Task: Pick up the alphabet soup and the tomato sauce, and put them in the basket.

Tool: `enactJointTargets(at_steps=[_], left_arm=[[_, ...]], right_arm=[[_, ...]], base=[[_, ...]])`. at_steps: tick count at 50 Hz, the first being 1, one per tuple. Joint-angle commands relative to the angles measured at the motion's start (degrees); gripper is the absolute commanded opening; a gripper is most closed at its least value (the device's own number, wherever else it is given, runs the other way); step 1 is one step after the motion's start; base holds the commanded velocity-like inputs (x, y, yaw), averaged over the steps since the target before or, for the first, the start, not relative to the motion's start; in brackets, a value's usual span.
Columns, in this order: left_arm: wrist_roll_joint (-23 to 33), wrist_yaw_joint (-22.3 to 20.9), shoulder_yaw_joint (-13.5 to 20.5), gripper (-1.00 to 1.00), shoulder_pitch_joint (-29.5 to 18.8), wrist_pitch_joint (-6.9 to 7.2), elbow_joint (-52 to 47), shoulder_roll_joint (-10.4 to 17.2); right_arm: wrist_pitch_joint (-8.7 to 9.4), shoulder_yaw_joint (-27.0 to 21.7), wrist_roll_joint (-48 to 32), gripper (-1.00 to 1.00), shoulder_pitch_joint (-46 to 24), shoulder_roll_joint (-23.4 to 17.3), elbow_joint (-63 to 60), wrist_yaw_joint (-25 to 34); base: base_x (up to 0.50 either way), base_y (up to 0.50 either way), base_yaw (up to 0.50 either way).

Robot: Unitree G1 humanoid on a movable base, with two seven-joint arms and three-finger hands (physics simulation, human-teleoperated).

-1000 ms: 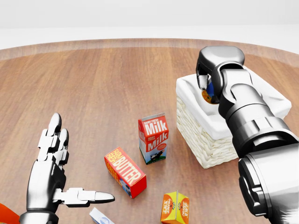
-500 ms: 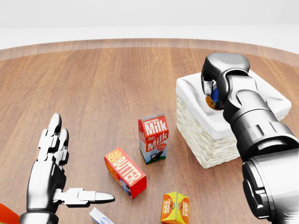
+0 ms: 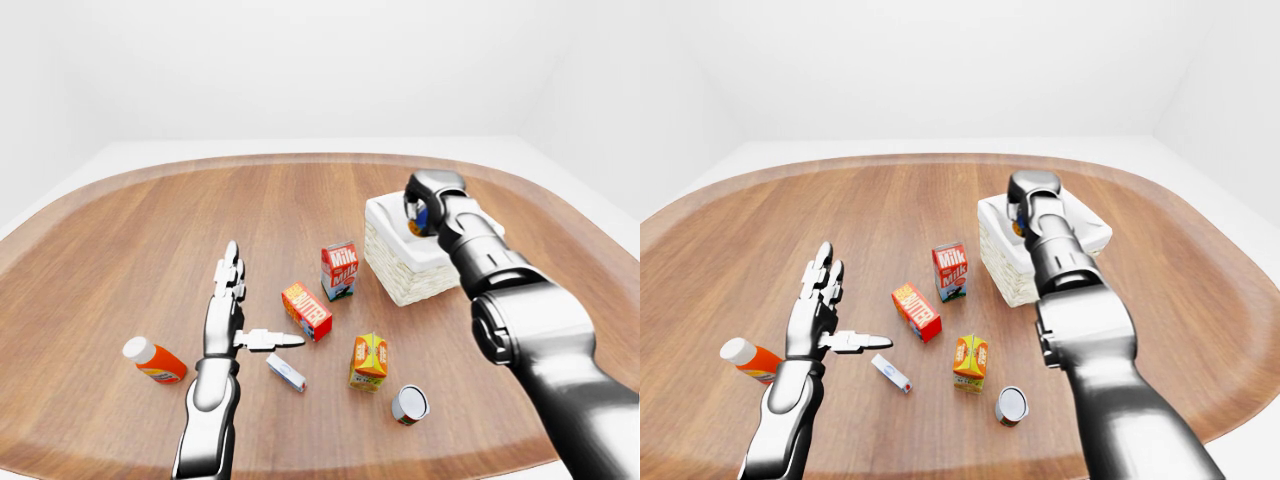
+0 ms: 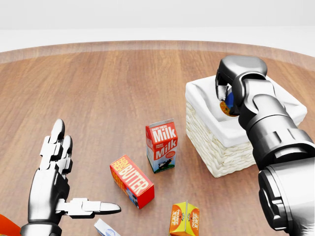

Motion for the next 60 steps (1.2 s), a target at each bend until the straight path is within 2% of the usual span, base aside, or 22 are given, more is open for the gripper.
enactJointTargets(at_steps=[1, 2, 30, 38, 52, 60], left_arm=[[-0.3, 0.4, 0.4, 1.00, 0.0, 0.00, -0.7, -0.1], [-0.3, 0.4, 0.4, 1.00, 0.0, 0.00, -0.7, -0.1], [-0.3, 0.4, 0.4, 1.00, 0.0, 0.00, -0.7, -0.1], [-0.3, 0.4, 0.4, 1.00, 0.0, 0.00, -0.7, -0.1], [-0.3, 0.4, 0.4, 1.00, 0.0, 0.00, -0.7, -0.1], [-0.3, 0.4, 0.4, 1.00, 0.0, 0.00, -0.7, -0.1]], right_arm=[[0.00, 0.5, 0.2, 0.32, -0.3, -0.1, -0.8, -0.5], [0.00, 0.5, 0.2, 1.00, -0.3, 0.0, -0.8, -0.5], [0.00, 0.7, -0.2, 1.00, -0.9, -0.1, -0.8, 0.1], [0.00, -0.4, 2.0, 1.00, -1.9, -0.2, -1.1, -1.2], [0.00, -4.4, 15.0, 1.00, -3.8, 0.2, -1.8, -4.8], [0.00, -3.8, 19.3, 1.00, -3.5, 0.1, -1.8, -5.3]], base=[[0.00, 0.00, 0.00], [0.00, 0.00, 0.00], [0.00, 0.00, 0.00], [0.00, 0.00, 0.00], [0.00, 0.00, 0.00], [0.00, 0.00, 0.00]])
